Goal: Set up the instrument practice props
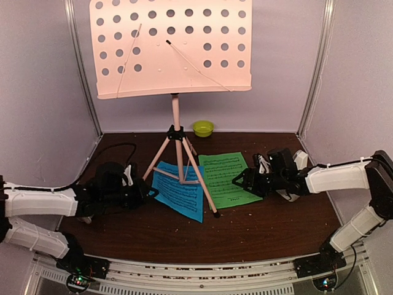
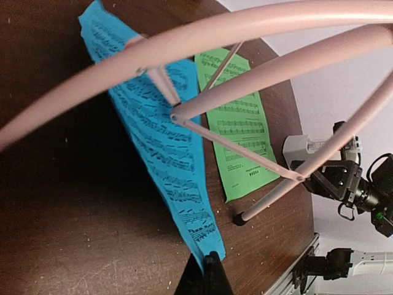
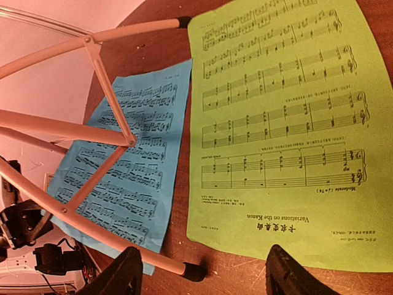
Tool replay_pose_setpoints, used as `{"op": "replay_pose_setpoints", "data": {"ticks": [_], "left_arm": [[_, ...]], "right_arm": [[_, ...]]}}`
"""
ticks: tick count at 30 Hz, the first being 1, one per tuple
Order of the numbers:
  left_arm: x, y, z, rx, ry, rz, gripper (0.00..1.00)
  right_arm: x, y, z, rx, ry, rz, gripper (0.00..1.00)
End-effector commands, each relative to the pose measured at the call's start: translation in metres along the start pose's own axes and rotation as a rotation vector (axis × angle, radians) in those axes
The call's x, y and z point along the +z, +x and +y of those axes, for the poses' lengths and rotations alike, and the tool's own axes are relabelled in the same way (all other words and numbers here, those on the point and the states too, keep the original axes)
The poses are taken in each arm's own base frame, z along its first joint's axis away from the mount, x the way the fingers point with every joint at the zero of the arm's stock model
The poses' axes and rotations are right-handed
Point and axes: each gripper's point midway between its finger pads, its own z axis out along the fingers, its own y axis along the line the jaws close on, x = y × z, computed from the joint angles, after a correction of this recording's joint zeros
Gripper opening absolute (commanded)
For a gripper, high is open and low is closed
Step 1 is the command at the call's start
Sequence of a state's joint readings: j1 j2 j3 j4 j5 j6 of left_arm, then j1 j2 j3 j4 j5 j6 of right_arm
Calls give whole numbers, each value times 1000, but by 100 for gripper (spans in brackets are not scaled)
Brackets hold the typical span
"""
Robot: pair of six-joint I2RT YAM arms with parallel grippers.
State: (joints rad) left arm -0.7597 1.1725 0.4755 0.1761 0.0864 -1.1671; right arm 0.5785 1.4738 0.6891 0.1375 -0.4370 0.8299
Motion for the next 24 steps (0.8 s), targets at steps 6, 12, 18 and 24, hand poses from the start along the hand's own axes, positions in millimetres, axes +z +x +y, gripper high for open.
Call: {"op": "replay_pose_setpoints", "data": {"ticks": [6, 12, 18, 24], "left_arm": [[-61, 12, 15, 402, -222, 209, 0], [-105, 10, -16, 621, -163, 280, 0], [-145, 11, -37, 806, -115, 351, 0], [-173, 24, -91, 1032, 142, 399, 0]], "right_arm": [[-25, -20, 21, -138, 5, -81, 73], [-41, -22, 34, -216, -11, -103, 75], [-53, -18, 54, -329, -69, -146, 76], [-72, 1, 111, -508, -265, -194, 95]]}}
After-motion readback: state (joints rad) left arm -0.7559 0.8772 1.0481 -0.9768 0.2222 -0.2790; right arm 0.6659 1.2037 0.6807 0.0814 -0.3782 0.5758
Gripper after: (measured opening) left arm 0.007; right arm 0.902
